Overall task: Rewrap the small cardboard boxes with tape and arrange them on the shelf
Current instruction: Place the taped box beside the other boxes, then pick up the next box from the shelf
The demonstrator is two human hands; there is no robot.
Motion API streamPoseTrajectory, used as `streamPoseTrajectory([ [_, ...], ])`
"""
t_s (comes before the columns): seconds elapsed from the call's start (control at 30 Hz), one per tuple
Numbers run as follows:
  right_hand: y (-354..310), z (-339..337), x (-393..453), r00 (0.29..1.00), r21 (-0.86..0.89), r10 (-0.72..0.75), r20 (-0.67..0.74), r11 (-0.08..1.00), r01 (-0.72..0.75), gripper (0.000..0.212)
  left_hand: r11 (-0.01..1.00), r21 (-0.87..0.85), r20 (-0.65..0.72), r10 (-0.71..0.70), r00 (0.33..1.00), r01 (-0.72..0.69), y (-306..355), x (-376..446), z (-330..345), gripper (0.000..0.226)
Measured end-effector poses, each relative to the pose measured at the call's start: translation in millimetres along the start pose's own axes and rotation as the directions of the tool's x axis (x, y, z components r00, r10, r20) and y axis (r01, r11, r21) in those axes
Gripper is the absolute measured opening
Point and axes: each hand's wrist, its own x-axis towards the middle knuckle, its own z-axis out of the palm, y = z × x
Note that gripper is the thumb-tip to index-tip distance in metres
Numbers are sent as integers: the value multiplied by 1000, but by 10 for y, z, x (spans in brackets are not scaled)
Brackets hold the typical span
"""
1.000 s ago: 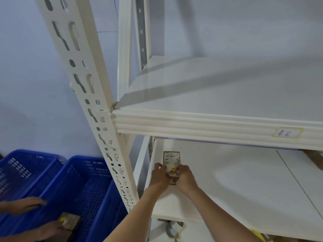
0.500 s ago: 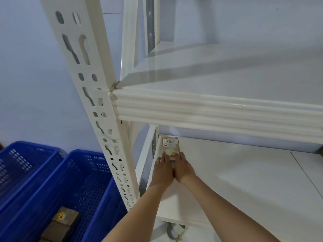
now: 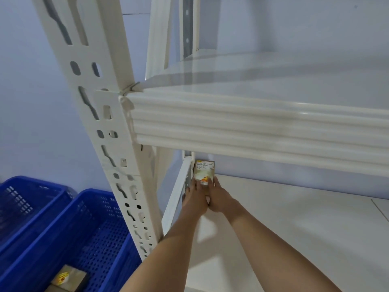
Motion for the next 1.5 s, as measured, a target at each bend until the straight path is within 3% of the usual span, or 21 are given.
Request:
streamPoseTrajectory([
  [0.13,17,4,103,999,23,23,29,999,-24,97,999,-51,22,9,1000,-8,-25,98,60,79],
  [0.27,94,-116,102,1000,174,-23,5,985,22,112,997,-81,10,20,1000,-19,35,-21,-32,77],
  [0.4,172,-210,-313,1000,186,0,-8,983,2,102,998,-35,27,53,998,-52,228,-245,-103,77],
  [0.47,261,-275,-570,997,232,82,-3,969,-79,98,997,-23,81,81,993,-79,416,-385,-119,75],
  [0.73,1253,-491,-1831,905,285,420,-63,877,-387,90,951,55,258,282,924,-305,1551,-1008,321,68],
  [0.9,1951,-712,-2694,837,313,542,-80,811,-495,87,917,55,346,354,869,-395,2290,-1575,576,63],
  [1.3,3514,-1209,-4421,749,460,640,-174,725,-513,78,892,48,344,408,845,-450,4105,-2654,1260,57],
  [1.5,4170,-1260,-4901,695,541,706,-136,641,-545,68,899,1,389,403,829,-438,4772,-2974,1727,53],
])
